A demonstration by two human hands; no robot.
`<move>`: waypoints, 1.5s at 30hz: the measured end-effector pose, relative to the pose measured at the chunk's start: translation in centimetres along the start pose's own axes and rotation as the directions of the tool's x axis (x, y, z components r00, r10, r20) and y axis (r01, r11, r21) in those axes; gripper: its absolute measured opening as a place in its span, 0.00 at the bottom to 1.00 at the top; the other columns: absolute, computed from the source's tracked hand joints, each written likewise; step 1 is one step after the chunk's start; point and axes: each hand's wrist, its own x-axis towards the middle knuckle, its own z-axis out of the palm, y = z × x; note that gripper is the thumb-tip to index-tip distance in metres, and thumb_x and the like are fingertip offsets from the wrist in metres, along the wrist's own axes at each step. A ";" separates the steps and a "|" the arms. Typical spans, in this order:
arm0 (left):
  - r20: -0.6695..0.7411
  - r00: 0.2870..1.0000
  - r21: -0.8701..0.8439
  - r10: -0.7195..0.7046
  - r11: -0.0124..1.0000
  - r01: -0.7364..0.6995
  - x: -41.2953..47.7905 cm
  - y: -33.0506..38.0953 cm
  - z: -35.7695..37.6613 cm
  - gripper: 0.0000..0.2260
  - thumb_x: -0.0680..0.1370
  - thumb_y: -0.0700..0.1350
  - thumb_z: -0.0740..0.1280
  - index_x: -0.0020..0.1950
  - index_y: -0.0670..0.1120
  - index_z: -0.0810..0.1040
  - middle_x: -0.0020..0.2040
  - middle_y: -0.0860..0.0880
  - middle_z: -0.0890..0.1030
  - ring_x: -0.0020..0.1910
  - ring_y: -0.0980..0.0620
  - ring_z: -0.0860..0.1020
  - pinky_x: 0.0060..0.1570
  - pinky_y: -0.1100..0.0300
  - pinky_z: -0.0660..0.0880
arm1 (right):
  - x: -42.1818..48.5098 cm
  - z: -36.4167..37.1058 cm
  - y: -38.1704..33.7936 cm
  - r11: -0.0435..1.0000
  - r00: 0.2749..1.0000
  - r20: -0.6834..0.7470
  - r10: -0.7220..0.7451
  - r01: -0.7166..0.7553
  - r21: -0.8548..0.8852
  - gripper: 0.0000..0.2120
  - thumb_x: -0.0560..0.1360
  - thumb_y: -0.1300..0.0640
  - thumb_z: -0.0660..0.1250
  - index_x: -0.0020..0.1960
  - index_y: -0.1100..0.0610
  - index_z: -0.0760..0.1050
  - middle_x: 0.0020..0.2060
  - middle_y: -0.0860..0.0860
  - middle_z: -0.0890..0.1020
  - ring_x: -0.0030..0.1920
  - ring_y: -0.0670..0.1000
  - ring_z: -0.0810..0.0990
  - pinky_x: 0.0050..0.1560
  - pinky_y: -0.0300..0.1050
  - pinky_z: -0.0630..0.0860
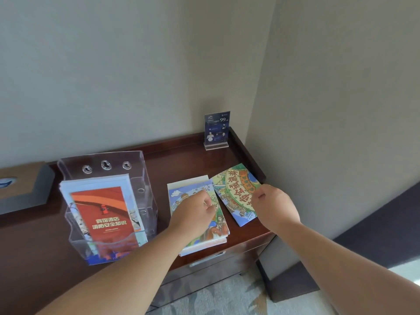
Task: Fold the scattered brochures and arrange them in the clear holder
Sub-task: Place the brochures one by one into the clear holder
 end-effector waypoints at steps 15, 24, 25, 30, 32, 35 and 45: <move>-0.061 0.996 0.252 -0.071 0.964 0.084 1.5 -3.3 4.7 0.18 0.78 0.52 0.64 0.67 0.51 0.72 0.63 0.50 0.74 0.64 0.50 0.71 0.59 0.54 0.70 | 5.9 3.7 4.4 0.994 0.983 0.178 0.036 -0.016 -0.111 0.17 0.77 0.52 0.66 0.65 0.55 0.71 0.57 0.55 0.76 0.54 0.55 0.78 0.50 0.50 0.80; 0.095 0.992 0.416 -0.082 0.909 0.035 0.6 -4.8 6.7 0.35 0.74 0.68 0.59 0.77 0.53 0.58 0.77 0.44 0.57 0.77 0.44 0.52 0.73 0.46 0.54 | 7.9 5.5 5.0 0.942 0.936 0.277 0.216 -0.125 -0.311 0.33 0.73 0.40 0.70 0.68 0.58 0.64 0.61 0.59 0.72 0.61 0.60 0.74 0.58 0.55 0.75; 0.096 0.991 0.413 -0.089 0.910 0.042 0.7 -4.7 6.7 0.34 0.75 0.67 0.59 0.76 0.53 0.58 0.77 0.44 0.57 0.77 0.43 0.52 0.73 0.45 0.54 | 7.8 5.6 5.1 0.945 0.939 0.268 0.215 -0.131 -0.299 0.31 0.73 0.41 0.70 0.66 0.59 0.65 0.60 0.59 0.72 0.59 0.60 0.75 0.56 0.54 0.76; 0.119 0.987 0.414 -0.109 0.909 0.051 1.0 -4.4 6.5 0.34 0.75 0.66 0.60 0.77 0.53 0.58 0.77 0.44 0.58 0.77 0.43 0.52 0.73 0.43 0.56 | 8.4 5.4 5.8 0.952 0.924 0.236 0.301 -0.275 -0.138 0.20 0.74 0.45 0.71 0.56 0.58 0.71 0.52 0.57 0.78 0.45 0.54 0.79 0.39 0.47 0.76; 0.120 0.987 0.412 -0.110 0.910 0.051 0.9 -4.4 6.5 0.34 0.75 0.66 0.60 0.77 0.53 0.58 0.77 0.44 0.57 0.77 0.43 0.52 0.73 0.43 0.56 | 8.8 5.3 6.1 0.956 0.933 0.212 0.292 -0.288 -0.051 0.13 0.75 0.48 0.69 0.48 0.56 0.71 0.48 0.55 0.80 0.38 0.51 0.78 0.31 0.42 0.70; 0.129 0.985 0.413 -0.112 0.910 0.049 0.9 -4.3 6.4 0.34 0.75 0.66 0.60 0.77 0.53 0.57 0.78 0.44 0.56 0.77 0.42 0.51 0.73 0.43 0.55 | 9.3 4.9 5.9 0.945 0.945 0.154 0.290 -0.308 0.113 0.08 0.77 0.55 0.67 0.43 0.56 0.70 0.43 0.55 0.80 0.35 0.51 0.78 0.28 0.41 0.67; 0.020 0.991 0.024 -0.135 0.991 0.134 1.5 -1.5 4.1 0.24 0.80 0.59 0.60 0.72 0.49 0.69 0.71 0.48 0.71 0.71 0.49 0.67 0.68 0.52 0.65 | 8.1 1.8 2.3 0.719 0.952 0.059 0.300 -0.267 0.642 0.06 0.80 0.58 0.60 0.46 0.61 0.70 0.45 0.55 0.81 0.41 0.54 0.81 0.39 0.53 0.83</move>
